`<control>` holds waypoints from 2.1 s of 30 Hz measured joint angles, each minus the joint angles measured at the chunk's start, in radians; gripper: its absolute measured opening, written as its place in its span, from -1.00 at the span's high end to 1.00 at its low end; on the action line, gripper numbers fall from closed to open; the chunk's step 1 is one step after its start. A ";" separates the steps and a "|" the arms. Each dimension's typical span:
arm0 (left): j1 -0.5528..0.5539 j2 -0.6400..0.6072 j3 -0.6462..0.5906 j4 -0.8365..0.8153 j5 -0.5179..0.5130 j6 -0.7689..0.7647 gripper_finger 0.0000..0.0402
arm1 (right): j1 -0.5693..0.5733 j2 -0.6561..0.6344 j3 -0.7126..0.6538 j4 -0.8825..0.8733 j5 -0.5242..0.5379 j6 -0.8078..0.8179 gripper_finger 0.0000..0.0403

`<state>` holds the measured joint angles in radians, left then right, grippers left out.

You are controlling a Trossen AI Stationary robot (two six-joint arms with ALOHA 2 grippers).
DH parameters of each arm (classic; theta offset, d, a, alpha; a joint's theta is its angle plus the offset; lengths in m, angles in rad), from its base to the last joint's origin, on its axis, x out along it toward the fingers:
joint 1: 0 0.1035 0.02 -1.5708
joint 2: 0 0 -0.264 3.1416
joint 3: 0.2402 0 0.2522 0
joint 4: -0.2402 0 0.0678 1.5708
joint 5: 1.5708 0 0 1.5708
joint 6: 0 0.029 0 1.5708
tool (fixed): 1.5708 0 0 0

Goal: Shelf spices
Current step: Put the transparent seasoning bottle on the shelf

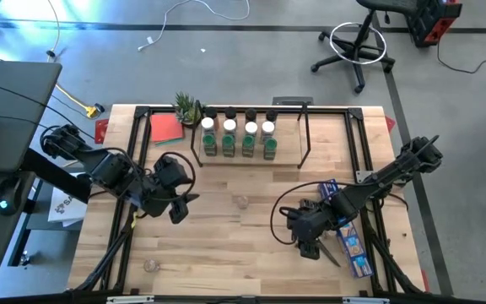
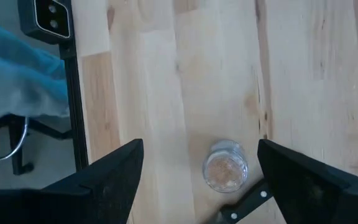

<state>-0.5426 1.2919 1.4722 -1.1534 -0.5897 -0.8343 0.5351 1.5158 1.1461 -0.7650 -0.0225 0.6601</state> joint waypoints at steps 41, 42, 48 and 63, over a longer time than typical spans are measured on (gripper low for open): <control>-0.001 0.000 0.000 0.059 0.162 -0.238 -0.12 | 0.087 0.083 -0.270 0.183 0.134 -0.008 -0.20; -0.001 0.000 0.000 0.067 0.161 -0.241 -0.12 | 0.087 0.082 -0.272 0.198 0.134 -0.014 -0.13; 0.008 0.000 0.000 0.086 0.135 -0.270 -0.12 | 0.087 0.082 -0.278 0.270 0.134 -0.072 0.23; 0.036 0.000 0.000 0.107 0.142 -0.264 -0.12 | 0.080 0.082 -0.279 0.289 0.072 -0.021 -0.20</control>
<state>-0.5064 1.2919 1.4723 -1.0466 -0.4480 -1.0981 0.6151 1.5982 0.8673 -0.4757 0.0491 0.6395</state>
